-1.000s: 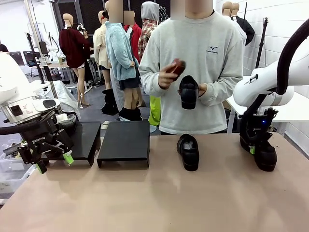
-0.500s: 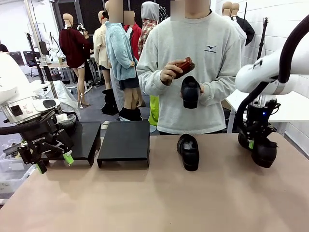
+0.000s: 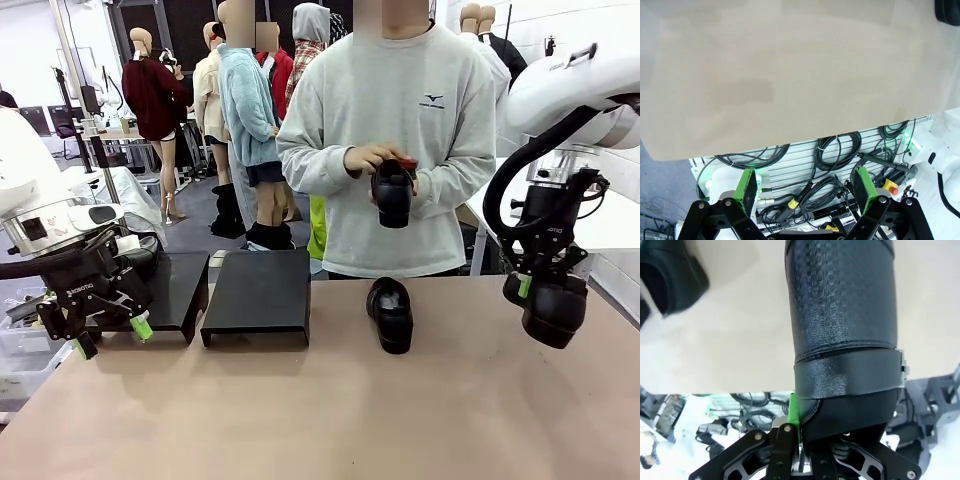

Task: Organize the shoes by placing them on the stand.
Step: Pick up one Shoe and place it in the middle of the table.

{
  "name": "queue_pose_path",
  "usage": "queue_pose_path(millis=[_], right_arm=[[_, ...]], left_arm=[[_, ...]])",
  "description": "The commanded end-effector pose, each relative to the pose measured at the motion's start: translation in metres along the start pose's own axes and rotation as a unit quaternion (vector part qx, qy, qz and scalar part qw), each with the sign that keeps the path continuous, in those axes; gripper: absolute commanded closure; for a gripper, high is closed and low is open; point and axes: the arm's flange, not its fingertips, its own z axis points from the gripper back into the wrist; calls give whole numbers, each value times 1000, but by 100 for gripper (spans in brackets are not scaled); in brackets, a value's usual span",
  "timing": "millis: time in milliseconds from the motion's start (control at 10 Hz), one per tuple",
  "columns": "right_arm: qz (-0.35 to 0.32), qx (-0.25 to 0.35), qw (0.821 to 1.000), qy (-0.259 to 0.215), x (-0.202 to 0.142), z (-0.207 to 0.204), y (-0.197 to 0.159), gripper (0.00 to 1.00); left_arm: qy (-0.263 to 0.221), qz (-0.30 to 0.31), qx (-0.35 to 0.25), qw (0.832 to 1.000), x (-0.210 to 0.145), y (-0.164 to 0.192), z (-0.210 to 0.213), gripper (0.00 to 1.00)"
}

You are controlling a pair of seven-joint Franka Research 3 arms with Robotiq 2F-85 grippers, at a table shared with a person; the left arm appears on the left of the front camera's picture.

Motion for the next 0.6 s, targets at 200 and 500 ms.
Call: queue_pose_path(millis=[200, 500], right_arm=[[6, -8, 1000, -9, 19, 0, 1, 100], [-30, -55, 998, 0, 0, -25, 32, 100]], left_arm=[[1, -3, 3, 1000, -2, 3, 0, 0], [1, -3, 3, 1000, -2, 3, 0, 0]])
